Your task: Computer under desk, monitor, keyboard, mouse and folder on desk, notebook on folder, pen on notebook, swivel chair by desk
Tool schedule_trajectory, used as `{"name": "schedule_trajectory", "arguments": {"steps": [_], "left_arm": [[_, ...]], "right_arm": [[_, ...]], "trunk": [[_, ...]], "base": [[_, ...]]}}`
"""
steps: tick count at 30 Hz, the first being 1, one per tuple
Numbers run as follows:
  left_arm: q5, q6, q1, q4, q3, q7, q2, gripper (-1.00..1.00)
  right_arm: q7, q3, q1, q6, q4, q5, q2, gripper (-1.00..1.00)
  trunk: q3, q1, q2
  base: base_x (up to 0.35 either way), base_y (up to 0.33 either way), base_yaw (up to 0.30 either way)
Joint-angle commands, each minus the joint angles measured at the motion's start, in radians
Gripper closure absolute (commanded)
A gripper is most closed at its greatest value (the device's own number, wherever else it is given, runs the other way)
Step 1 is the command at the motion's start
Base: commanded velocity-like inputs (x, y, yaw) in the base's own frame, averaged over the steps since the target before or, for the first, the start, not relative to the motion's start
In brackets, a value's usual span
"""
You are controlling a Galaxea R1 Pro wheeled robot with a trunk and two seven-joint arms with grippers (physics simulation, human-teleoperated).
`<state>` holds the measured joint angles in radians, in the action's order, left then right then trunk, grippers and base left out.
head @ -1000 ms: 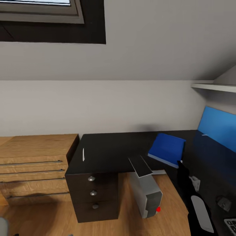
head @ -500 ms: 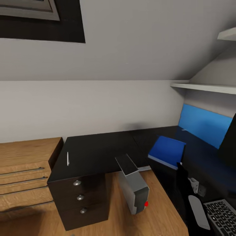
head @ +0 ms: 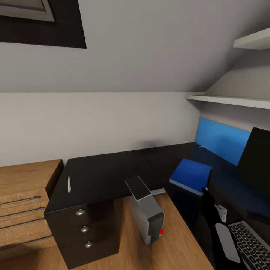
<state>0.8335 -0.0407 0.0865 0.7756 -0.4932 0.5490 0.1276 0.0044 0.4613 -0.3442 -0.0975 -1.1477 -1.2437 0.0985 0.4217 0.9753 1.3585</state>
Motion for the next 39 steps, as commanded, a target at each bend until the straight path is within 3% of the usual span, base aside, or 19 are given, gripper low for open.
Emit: {"name": "schedule_trajectory", "arguments": {"steps": [1,8,19,28,39], "left_arm": [[0.002,-0.004,0.001,0.002,-0.005,0.009,0.001,-1.0],[0.002,-0.004,0.001,0.002,-0.005,0.009,0.001,-1.0],[0.003,-0.004,0.001,0.002,-0.006,0.008,0.001,-1.0],[0.003,-0.004,0.001,0.002,-0.006,0.008,0.001,-1.0],[0.003,-0.004,0.001,0.002,-0.005,0.009,0.001,-1.0]], "right_arm": [[-0.003,0.003,-0.001,-0.006,-0.001,-0.007,0.001,1.0],[-0.069,0.0,-0.001,0.0,0.0,0.0,0.002,1.0],[-0.075,-0.001,-0.001,0.003,-0.001,0.044,0.004,1.0],[-0.075,-0.045,-0.001,0.075,0.0,0.132,0.004,1.0],[-0.075,-0.052,-0.001,0.084,0.0,0.141,0.004,1.0]], "trunk": [[0.001,0.0,0.001],[0.001,0.0,0.001],[0.001,0.0,0.001],[0.001,0.0,0.001],[0.001,0.0,0.001]], "base": [[0.0,0.0,0.0],[0.0,0.0,0.0],[0.0,0.0,0.0],[0.0,0.0,0.0],[0.0,-0.037,0.0]]}}
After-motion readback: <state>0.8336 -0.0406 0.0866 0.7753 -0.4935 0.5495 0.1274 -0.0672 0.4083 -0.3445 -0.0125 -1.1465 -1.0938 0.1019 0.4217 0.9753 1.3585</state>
